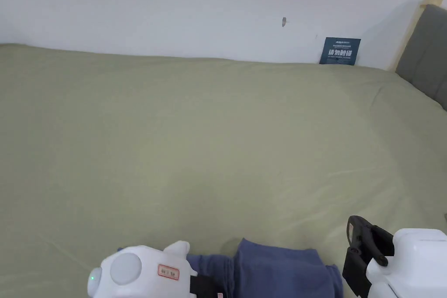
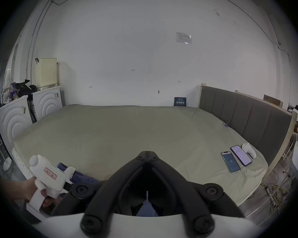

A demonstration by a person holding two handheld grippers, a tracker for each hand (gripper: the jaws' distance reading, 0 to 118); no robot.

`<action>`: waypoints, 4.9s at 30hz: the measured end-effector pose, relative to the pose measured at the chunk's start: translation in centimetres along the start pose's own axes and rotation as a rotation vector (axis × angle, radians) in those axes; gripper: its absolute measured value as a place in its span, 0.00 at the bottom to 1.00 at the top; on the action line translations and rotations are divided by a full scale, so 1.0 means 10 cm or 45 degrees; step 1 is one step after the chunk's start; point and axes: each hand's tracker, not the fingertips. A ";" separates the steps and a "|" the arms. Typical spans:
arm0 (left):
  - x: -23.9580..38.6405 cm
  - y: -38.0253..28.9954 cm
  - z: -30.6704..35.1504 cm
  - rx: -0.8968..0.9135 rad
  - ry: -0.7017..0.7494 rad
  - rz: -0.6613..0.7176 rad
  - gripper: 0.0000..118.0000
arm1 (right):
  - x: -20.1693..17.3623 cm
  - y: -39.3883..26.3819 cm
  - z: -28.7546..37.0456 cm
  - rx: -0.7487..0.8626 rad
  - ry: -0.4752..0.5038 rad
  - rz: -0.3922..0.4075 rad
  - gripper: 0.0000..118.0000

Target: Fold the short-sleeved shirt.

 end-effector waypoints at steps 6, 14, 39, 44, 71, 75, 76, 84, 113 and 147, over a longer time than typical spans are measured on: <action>-0.15 0.05 1.27 0.266 0.009 -0.074 0.00 | -0.14 0.06 -0.06 0.016 0.038 0.013 0.01; -0.94 0.03 1.63 0.260 0.028 0.082 0.05 | -0.33 0.09 -0.14 0.007 0.094 0.039 0.01; -1.29 0.02 1.35 0.249 -0.163 0.182 0.09 | -0.35 0.11 -0.07 -0.004 0.108 0.046 0.01; -1.23 -0.16 2.11 0.356 0.023 0.165 0.09 | -0.30 0.18 -0.05 0.036 0.118 0.040 0.01; 1.11 -0.03 0.17 0.150 0.555 -0.444 1.00 | 0.15 0.10 0.15 0.052 0.024 -0.066 0.01; 1.05 -0.01 0.09 0.174 0.513 -0.352 0.91 | 0.27 0.08 0.21 0.052 -0.016 -0.074 0.01; 1.02 0.00 0.17 0.194 0.457 -0.324 0.86 | 0.30 0.08 0.22 0.053 -0.028 -0.077 0.01; 0.68 0.05 0.62 0.266 0.110 -0.181 0.01 | 0.27 0.03 0.07 0.018 -0.013 -0.120 0.01; -0.29 0.11 1.39 0.236 0.087 -0.113 0.00 | -0.31 -0.86 -1.45 -0.765 1.143 -0.799 0.01; -1.28 0.52 1.28 0.118 -0.137 0.037 0.28 | -0.07 -1.27 -2.00 -0.885 1.319 -1.012 0.01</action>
